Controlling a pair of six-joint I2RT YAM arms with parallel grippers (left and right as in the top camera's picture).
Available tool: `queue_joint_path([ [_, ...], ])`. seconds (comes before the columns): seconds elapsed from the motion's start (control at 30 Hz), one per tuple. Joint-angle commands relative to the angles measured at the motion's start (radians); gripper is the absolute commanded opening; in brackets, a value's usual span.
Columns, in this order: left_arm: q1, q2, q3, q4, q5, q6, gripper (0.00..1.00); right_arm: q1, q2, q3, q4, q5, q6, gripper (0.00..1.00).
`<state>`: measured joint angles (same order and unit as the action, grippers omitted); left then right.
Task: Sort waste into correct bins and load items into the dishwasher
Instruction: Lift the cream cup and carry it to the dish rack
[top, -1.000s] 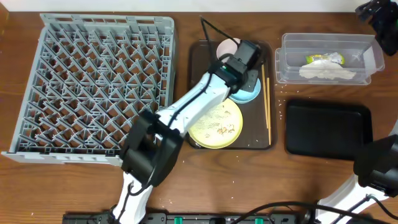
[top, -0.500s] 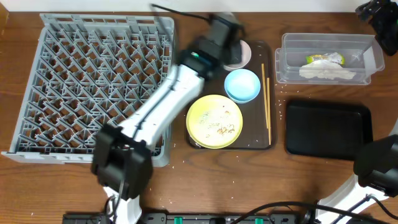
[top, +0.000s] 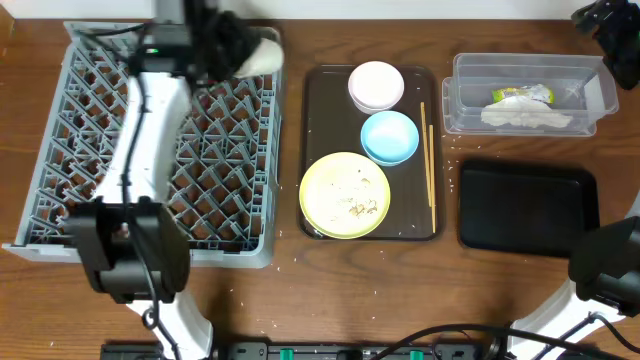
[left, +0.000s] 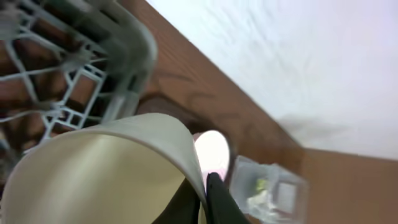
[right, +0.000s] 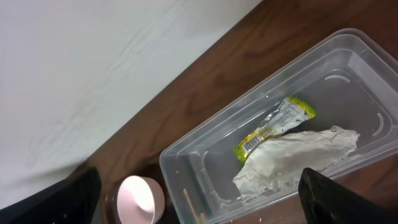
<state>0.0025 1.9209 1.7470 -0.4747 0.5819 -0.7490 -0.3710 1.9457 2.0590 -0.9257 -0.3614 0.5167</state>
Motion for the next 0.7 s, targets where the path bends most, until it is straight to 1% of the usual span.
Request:
queue_joint_path([
  [0.0, 0.06, 0.0, -0.007, -0.007, 0.16, -0.074, 0.07, -0.008, -0.018, 0.002, -0.003, 0.006, 0.006, 0.99],
  [0.2, 0.183, 0.018, -0.084, -0.006, 0.295, -0.138, 0.07, -0.008, -0.018, 0.002, -0.003, 0.006, 0.006, 0.99],
  [0.4, 0.282, 0.019, -0.137, -0.006, 0.297, -0.144, 0.08, -0.008, -0.018, 0.002, -0.003, 0.006, 0.006, 0.99],
  [0.67, 0.302, 0.021, -0.234, -0.001, 0.29, -0.146, 0.07, -0.008, -0.018, 0.002, -0.003, 0.006, 0.006, 0.99],
])
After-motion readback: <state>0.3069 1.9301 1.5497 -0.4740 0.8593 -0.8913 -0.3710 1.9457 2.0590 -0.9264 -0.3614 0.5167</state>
